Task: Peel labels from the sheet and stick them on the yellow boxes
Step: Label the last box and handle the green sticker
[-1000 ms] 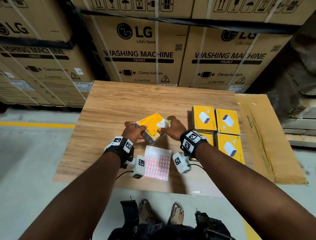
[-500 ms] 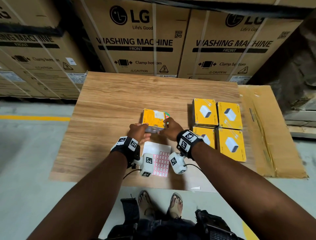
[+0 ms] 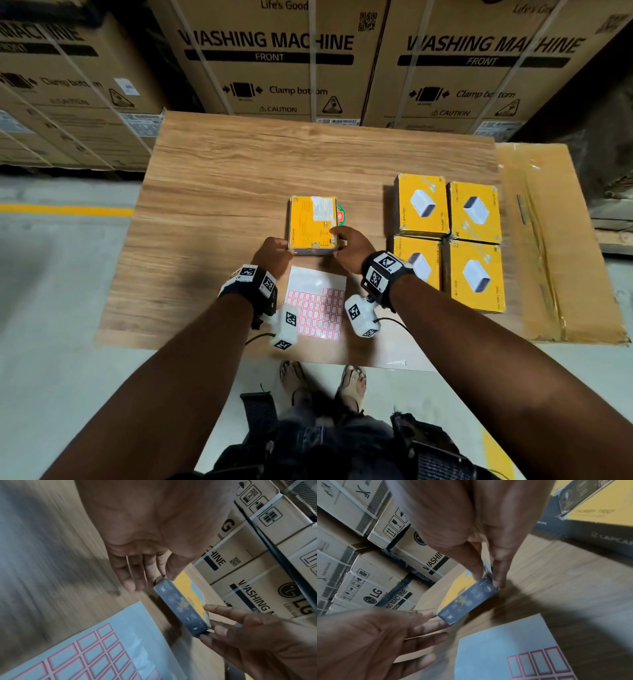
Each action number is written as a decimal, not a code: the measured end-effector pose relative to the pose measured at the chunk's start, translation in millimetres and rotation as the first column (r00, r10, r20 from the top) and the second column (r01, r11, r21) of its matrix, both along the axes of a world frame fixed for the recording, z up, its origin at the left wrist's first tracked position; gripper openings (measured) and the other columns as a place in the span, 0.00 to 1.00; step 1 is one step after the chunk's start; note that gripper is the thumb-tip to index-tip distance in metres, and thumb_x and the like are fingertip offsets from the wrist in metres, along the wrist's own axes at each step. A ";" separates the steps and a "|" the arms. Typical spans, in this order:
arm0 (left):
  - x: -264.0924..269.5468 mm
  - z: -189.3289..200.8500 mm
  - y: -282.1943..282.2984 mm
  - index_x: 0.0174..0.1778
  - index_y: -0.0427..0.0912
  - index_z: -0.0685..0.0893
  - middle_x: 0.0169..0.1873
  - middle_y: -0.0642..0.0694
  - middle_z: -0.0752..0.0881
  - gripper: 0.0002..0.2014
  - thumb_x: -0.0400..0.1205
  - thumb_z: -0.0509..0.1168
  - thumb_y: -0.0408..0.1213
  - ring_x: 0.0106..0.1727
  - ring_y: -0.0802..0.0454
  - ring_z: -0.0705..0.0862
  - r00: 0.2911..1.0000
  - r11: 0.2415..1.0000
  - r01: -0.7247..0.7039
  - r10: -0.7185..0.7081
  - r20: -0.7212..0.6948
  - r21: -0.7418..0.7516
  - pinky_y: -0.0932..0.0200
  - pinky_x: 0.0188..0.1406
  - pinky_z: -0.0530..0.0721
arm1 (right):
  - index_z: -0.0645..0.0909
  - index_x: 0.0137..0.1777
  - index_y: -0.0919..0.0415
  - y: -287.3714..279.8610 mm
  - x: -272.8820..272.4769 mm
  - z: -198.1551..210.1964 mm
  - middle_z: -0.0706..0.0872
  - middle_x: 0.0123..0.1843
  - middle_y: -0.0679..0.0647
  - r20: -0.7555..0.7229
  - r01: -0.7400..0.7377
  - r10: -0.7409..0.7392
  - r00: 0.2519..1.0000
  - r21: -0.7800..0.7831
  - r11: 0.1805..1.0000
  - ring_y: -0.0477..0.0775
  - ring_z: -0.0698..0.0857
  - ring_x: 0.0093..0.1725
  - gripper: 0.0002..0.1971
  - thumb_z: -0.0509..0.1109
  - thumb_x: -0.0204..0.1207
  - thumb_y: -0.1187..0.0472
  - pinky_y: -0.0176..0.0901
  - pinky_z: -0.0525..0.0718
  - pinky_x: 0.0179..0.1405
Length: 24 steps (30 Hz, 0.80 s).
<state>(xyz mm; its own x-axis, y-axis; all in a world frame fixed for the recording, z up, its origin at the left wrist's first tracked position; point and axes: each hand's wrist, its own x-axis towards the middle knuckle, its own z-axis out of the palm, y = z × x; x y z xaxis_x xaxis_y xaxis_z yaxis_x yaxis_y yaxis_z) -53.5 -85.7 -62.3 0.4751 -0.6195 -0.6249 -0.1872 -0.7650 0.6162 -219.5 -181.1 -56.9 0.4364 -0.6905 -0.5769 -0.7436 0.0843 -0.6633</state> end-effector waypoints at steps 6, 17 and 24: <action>-1.2 -5.7 11.7 0.38 0.39 0.81 0.36 0.39 0.84 0.06 0.76 0.72 0.34 0.44 0.42 0.83 0.996 0.990 0.077 -0.081 0.037 0.120 0.59 0.41 0.76 | 0.71 0.70 0.52 2.4 -7.0 -49.1 0.87 0.61 0.57 0.002 0.013 -0.013 1.000 0.053 0.999 0.64 0.84 0.62 0.31 0.66 0.66 0.72 0.58 0.83 0.62; -18.4 -28.6 24.0 0.70 0.42 0.79 0.71 0.44 0.80 0.32 0.73 0.78 0.49 0.70 0.44 0.80 0.986 0.955 0.153 -0.166 0.031 0.256 0.53 0.69 0.78 | 0.78 0.65 0.63 24.5 -20.4 -23.4 0.83 0.63 0.63 -0.183 -0.168 0.166 0.969 0.003 0.986 0.63 0.81 0.62 0.26 0.76 0.66 0.69 0.54 0.81 0.60; -28.8 -36.4 34.9 0.60 0.48 0.82 0.62 0.49 0.86 0.24 0.70 0.80 0.47 0.55 0.52 0.85 0.965 0.949 0.218 -0.245 0.093 0.229 0.61 0.49 0.79 | 0.80 0.57 0.55 48.8 -35.8 -33.8 0.73 0.62 0.58 -0.361 -0.444 0.362 0.860 -0.175 0.879 0.64 0.73 0.64 0.23 0.80 0.62 0.63 0.56 0.82 0.60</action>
